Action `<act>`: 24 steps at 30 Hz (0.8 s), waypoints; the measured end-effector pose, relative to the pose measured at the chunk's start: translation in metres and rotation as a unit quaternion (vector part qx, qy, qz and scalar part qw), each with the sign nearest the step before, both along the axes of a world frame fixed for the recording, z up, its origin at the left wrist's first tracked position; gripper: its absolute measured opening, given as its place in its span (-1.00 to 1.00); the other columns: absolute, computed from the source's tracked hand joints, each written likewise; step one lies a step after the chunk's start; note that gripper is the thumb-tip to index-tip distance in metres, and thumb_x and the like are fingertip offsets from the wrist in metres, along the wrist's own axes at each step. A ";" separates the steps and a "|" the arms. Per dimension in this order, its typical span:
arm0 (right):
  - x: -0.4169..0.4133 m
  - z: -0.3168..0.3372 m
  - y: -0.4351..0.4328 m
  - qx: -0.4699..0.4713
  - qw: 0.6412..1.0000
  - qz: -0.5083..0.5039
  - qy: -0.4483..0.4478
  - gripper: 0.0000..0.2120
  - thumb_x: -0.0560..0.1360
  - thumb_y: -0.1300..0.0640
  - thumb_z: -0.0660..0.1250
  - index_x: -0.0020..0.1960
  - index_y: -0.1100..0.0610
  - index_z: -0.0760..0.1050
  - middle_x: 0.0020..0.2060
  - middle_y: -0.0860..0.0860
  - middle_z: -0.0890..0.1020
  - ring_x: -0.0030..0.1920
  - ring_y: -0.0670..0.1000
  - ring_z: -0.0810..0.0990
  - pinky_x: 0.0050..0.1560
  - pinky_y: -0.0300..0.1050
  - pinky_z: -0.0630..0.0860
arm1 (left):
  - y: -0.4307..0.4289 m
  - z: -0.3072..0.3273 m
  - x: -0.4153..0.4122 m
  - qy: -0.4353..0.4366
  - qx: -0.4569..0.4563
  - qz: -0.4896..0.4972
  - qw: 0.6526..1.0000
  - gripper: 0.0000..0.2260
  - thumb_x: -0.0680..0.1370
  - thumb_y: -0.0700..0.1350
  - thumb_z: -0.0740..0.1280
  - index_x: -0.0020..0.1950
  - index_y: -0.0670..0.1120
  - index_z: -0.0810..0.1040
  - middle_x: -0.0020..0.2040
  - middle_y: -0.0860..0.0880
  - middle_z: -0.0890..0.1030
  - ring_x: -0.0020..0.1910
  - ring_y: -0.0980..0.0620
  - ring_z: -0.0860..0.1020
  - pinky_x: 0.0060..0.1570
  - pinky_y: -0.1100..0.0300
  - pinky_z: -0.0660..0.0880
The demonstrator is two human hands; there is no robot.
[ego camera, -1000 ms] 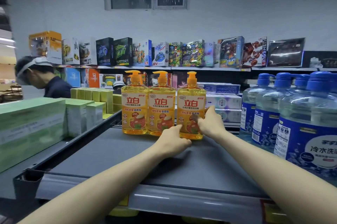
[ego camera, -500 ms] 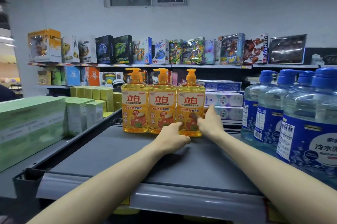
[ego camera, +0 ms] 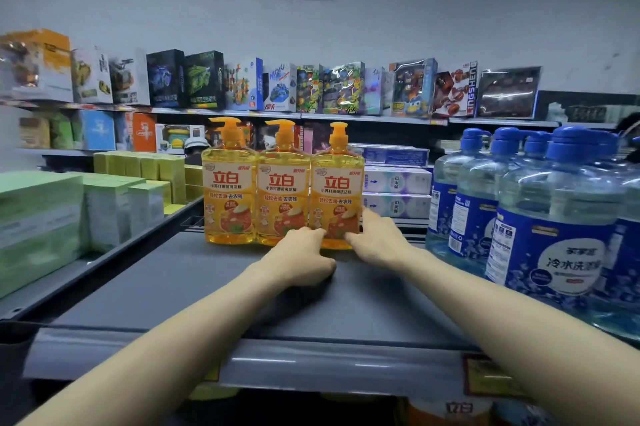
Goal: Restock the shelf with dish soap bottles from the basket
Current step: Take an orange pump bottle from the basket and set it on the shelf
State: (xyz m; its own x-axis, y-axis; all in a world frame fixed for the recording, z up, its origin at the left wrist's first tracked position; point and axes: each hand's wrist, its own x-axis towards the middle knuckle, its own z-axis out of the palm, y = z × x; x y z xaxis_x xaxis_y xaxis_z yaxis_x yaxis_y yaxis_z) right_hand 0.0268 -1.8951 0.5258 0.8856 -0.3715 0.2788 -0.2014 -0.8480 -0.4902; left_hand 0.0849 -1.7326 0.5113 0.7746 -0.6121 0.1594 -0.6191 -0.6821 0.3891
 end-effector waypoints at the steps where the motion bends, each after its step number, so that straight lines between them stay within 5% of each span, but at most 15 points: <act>1: -0.006 0.001 0.000 -0.014 1.000 -0.001 0.011 -0.57 0.60 -0.03 0.32 0.44 0.03 0.47 0.35 0.14 0.63 0.32 0.24 0.59 0.35 0.12 0.54 | 0.001 0.002 -0.004 -0.008 0.004 0.008 1.000 -0.42 0.55 0.04 0.36 0.57 -0.08 0.44 0.48 -0.12 0.53 0.44 -0.15 0.50 0.41 0.00 0.49; 11: -0.087 0.020 0.007 -0.121 0.987 0.078 0.076 -0.71 0.59 -0.11 0.29 0.23 -0.04 0.60 0.07 0.00 0.67 0.02 0.06 0.64 0.06 0.04 0.63 | 0.001 0.036 -0.073 -0.023 0.052 0.046 0.997 -0.65 0.54 0.03 0.37 0.27 -0.06 0.66 0.11 -0.05 0.71 0.04 -0.04 0.67 0.11 -0.03 0.68; 16: -0.148 0.029 -0.004 -0.135 0.980 0.124 0.072 -0.76 0.60 -0.14 0.31 0.12 -0.02 0.60 -0.01 -0.03 0.69 -0.02 0.00 0.66 0.00 0.02 0.66 | -0.009 0.053 -0.131 -0.025 0.073 0.059 0.995 -0.72 0.57 0.01 0.37 0.24 -0.05 0.65 0.09 -0.05 0.69 0.02 -0.02 0.66 0.11 -0.04 0.68; 24: -0.285 0.029 -0.064 -0.128 0.982 0.137 0.026 -0.58 0.57 -0.25 0.30 0.32 -0.07 0.60 0.17 -0.10 0.71 0.14 0.00 0.66 0.13 0.05 0.63 | -0.059 0.054 -0.268 -0.104 0.062 0.053 0.991 -0.52 0.58 0.13 0.34 0.50 0.09 0.52 0.39 -0.02 0.61 0.30 -0.05 0.59 0.23 -0.02 0.60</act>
